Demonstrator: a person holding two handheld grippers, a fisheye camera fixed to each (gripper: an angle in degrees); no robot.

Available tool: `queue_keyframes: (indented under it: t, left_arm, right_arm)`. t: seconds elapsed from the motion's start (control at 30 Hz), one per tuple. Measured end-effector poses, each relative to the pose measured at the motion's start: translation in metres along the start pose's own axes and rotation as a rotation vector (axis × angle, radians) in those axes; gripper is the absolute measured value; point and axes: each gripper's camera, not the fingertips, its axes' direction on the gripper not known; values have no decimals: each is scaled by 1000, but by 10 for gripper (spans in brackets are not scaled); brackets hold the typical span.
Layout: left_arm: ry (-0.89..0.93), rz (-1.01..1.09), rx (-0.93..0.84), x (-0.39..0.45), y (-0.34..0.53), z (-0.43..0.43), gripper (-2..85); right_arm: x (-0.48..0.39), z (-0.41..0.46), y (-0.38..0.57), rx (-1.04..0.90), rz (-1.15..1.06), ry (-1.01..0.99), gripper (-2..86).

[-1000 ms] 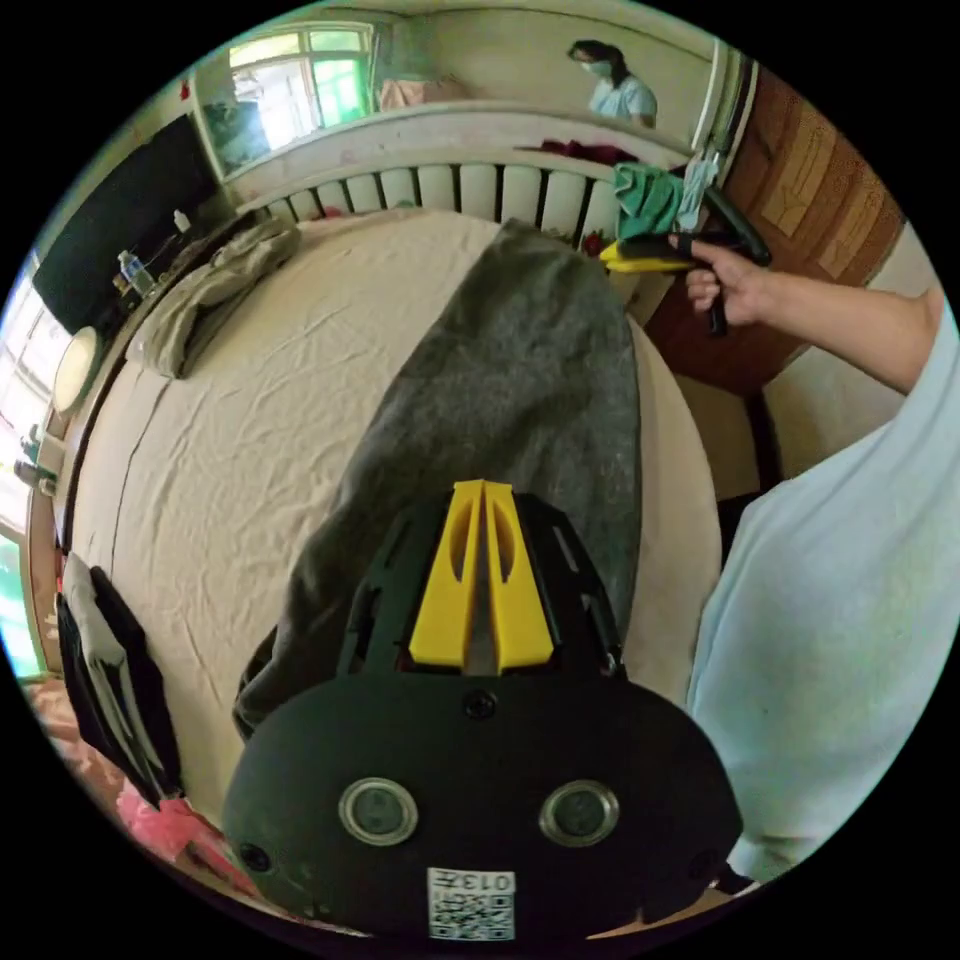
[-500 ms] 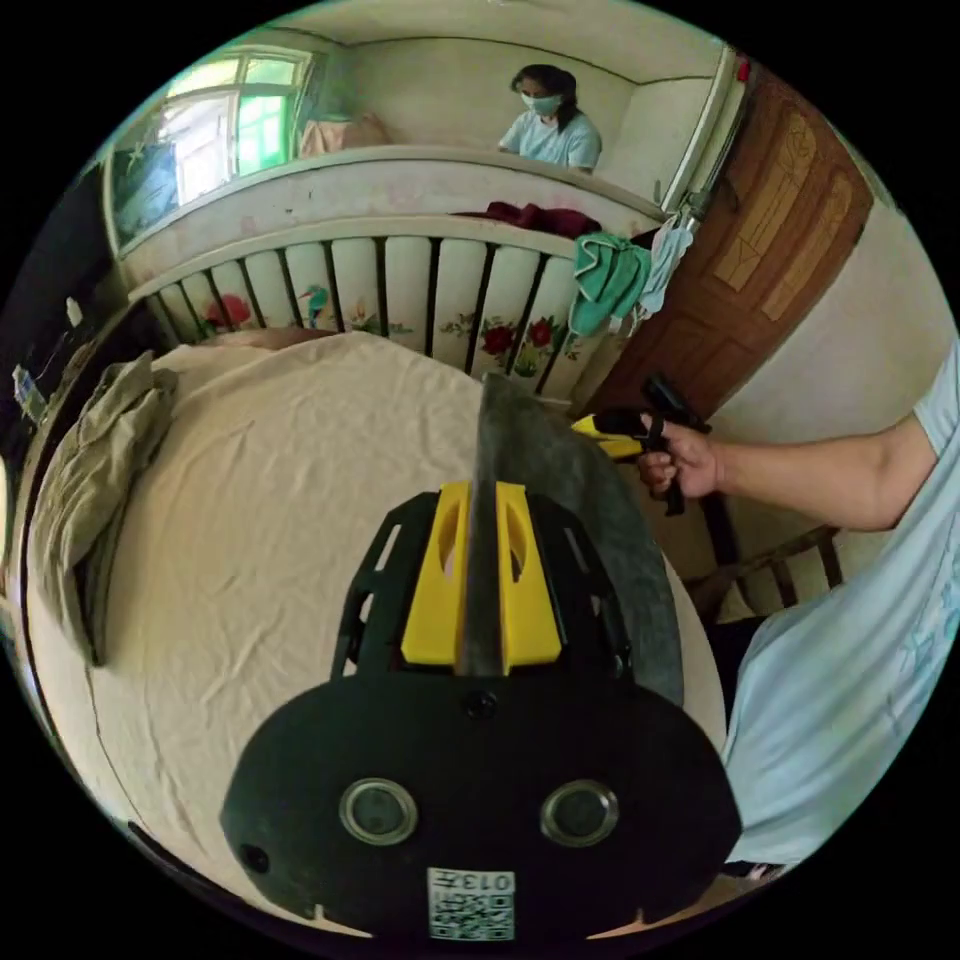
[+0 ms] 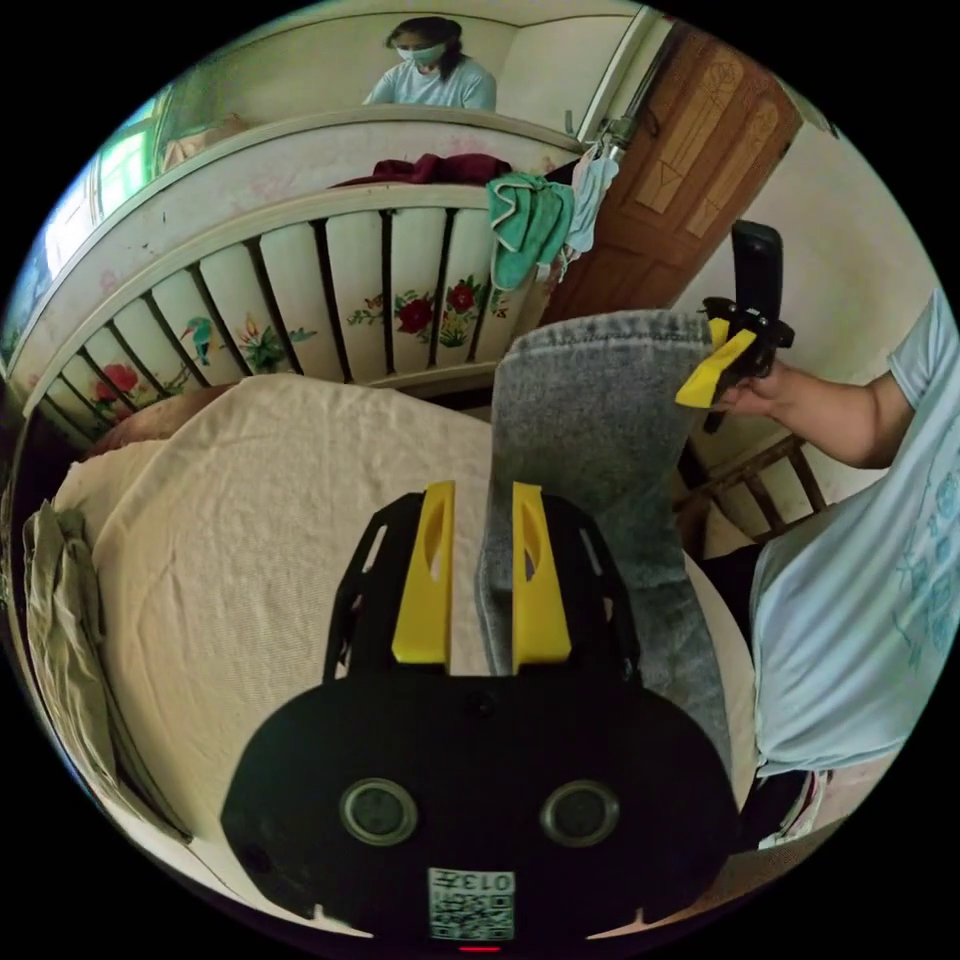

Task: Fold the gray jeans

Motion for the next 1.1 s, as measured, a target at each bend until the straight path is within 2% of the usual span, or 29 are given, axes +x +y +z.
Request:
queue_keyframes:
  t: [0.1,0.23,0.53,0.7,0.77,0.87,0.93,1.03,1.1]
  left_arm:
    - [81,12,-21,-19,13,7,92]
    - [167,22,-10,-43,8,15,94]
    - [256,150,-140,-66,-26,58,99]
    - [274,187,-252,-73,-38,84,10]
    - [243,178,-296,-73,-41,91,0]
    - [126,146,-246,-73,-36,76,-3]
    - [62,73,-167,-76,-25,55,-3]
    - [-82,-61,-52,-70,16,12,-4]
    - [-143,-116,-32,-56,50,-5,-4]
  right_arm:
    - [-58,10,-10,-96,-229,124,32]
    - [-95,26,-5,-154,-352,249,30]
    - [-115,27,1,-100,-244,245,26]
    - [-103,48,7,-128,-93,254,28]
    - [-98,52,7,-123,-32,252,30]
    - [-97,57,5,-109,30,278,32]
    - [-114,64,0,-134,-51,330,33]
    - [-166,91,-8,-216,-326,536,38]
    - [-220,123,-6,-276,-641,748,43]
